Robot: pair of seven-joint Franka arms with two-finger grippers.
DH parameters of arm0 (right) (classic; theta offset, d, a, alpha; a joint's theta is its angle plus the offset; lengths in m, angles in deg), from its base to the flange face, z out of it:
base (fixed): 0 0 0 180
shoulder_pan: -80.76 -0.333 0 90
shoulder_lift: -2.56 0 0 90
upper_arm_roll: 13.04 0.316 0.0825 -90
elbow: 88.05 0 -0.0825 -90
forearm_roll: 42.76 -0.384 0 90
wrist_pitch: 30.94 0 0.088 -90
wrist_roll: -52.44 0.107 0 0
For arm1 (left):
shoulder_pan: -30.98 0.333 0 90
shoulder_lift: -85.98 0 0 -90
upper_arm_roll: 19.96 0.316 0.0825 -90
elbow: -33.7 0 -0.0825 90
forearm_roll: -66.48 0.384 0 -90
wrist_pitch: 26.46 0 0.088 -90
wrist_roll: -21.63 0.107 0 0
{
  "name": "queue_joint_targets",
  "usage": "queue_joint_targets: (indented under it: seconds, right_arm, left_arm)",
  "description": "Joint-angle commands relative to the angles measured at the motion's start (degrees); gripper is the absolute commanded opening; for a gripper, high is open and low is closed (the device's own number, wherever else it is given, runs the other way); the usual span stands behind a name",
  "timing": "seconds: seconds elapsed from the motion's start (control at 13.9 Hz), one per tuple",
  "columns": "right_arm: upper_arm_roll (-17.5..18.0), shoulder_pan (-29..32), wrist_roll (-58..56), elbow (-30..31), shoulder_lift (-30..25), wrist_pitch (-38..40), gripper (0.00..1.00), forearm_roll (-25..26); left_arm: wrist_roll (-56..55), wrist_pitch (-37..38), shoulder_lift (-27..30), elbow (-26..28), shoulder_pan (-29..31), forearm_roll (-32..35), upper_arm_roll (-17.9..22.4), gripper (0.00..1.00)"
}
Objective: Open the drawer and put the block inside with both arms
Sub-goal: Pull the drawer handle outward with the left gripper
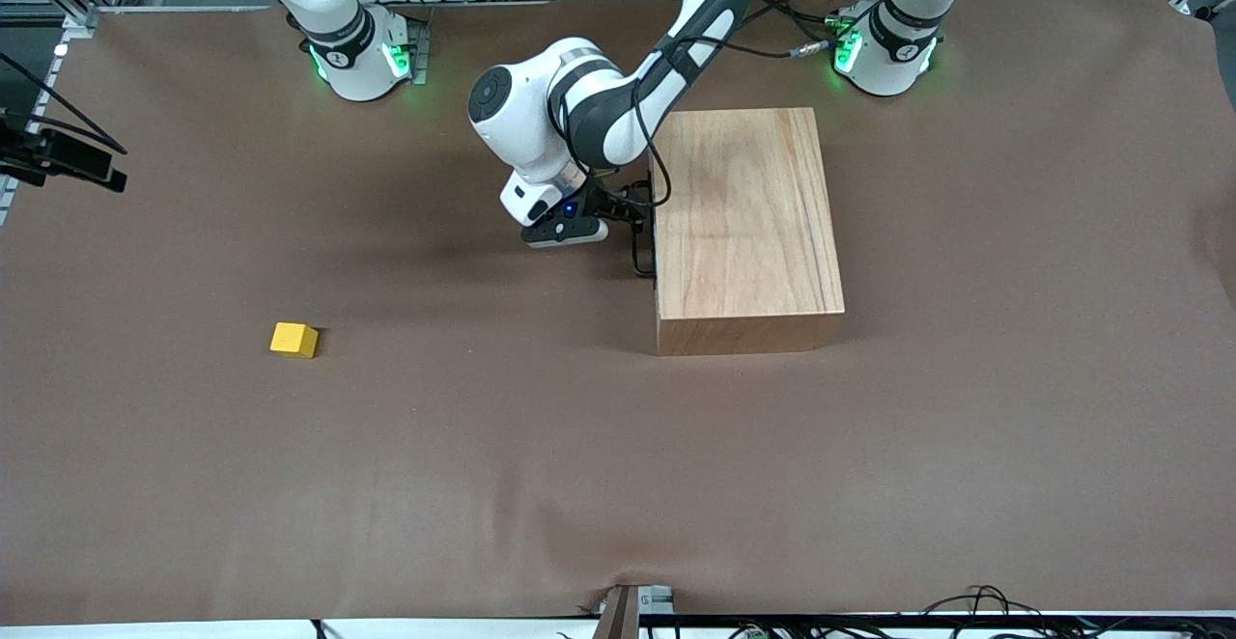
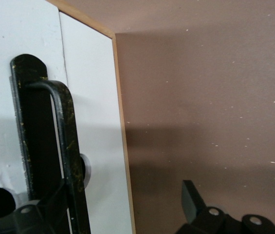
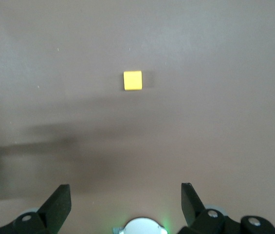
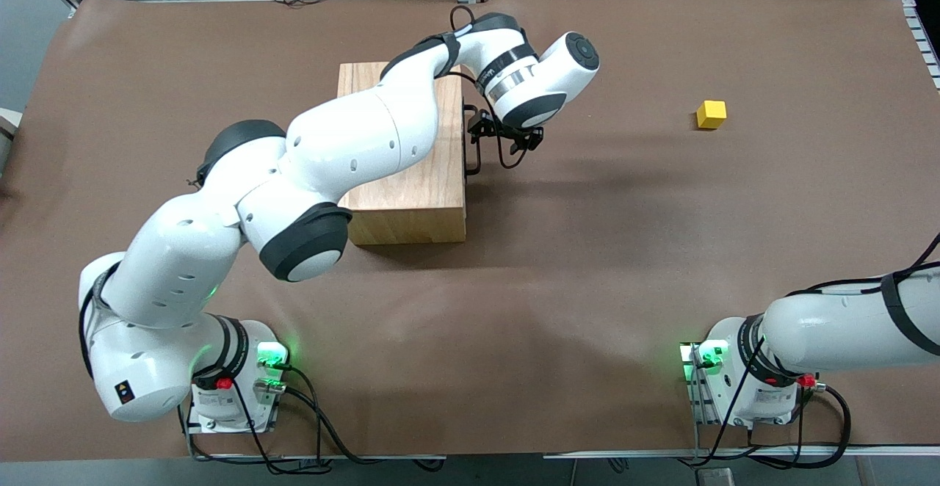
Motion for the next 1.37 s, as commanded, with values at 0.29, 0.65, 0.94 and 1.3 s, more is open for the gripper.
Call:
queue_joint_targets:
  seconds: [0.29,0.65,0.94,1.3]
  right_arm:
    - [0.7,1.9,0.3,-1.6,1.1,3.2,1.0,-1.1]
    - [0.7,1.7,0.3,-1.7,1.5,3.2,1.0,-1.1]
    - [0.7,1.5,0.3,-1.7,1.6,3.2,1.0,-1.1]
    - [0.7,1.5,0.3,-1.8,1.6,3.2,1.0,-1.1]
  left_arm:
    - [-4.9,-7.0,-1.2,-1.9,-0.3,-1.0,0.0,1.0]
    - [-5.5,-10.2,-1.4,-1.9,-0.1,-3.4,0.2,1.0]
    - [-8.3,-15.7,-1.6,-1.9,0.2,-5.2,0.3,1.0]
    - [-8.6,-19.4,-2.7,-2.0,0.2,-5.4,0.0,1.0]
